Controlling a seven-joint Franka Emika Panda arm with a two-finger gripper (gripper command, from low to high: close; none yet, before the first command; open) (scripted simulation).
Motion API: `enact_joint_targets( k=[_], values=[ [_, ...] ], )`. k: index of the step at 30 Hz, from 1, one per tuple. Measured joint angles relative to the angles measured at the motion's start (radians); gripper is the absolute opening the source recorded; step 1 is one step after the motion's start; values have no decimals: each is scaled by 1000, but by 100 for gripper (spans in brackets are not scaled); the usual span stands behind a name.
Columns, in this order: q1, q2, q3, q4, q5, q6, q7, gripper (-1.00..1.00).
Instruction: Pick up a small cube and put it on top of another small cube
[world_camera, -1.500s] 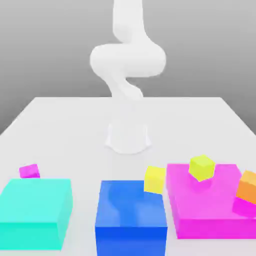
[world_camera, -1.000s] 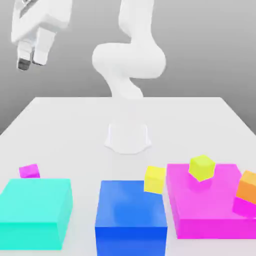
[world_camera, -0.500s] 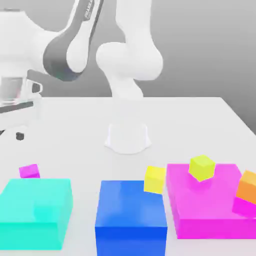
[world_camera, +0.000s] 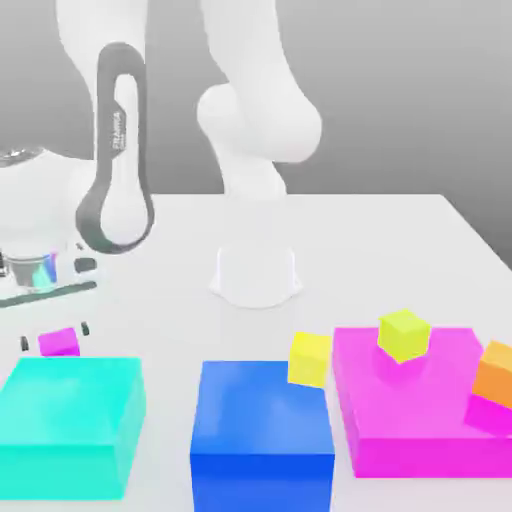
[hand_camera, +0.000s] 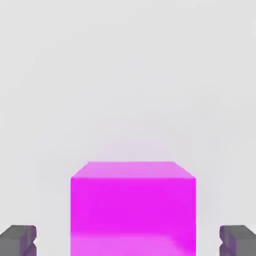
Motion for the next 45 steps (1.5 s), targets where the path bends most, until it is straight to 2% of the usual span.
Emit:
enact_joint_targets(
  k=[7,13,19,27,29,36,38,42,43,45],
  values=[
    [0,-2,0,0,1,1,0,-100],
    [10,-197,-21,-34,-47,-160,35,-100],
    [164,-377,67,-25,10,-327,150,-100],
    [345,-581,247,-5,101,-528,339,-100],
    [351,-628,341,0,146,-576,370,-100],
    [224,-847,824,26,438,-780,378,-100],
    [191,-840,908,17,478,-755,378,-100],
    [116,-743,1040,-20,511,-610,378,-100],
    [105,-725,1058,-26,515,-586,378,100],
    [105,-725,1058,-26,515,-586,378,100]
  ],
)
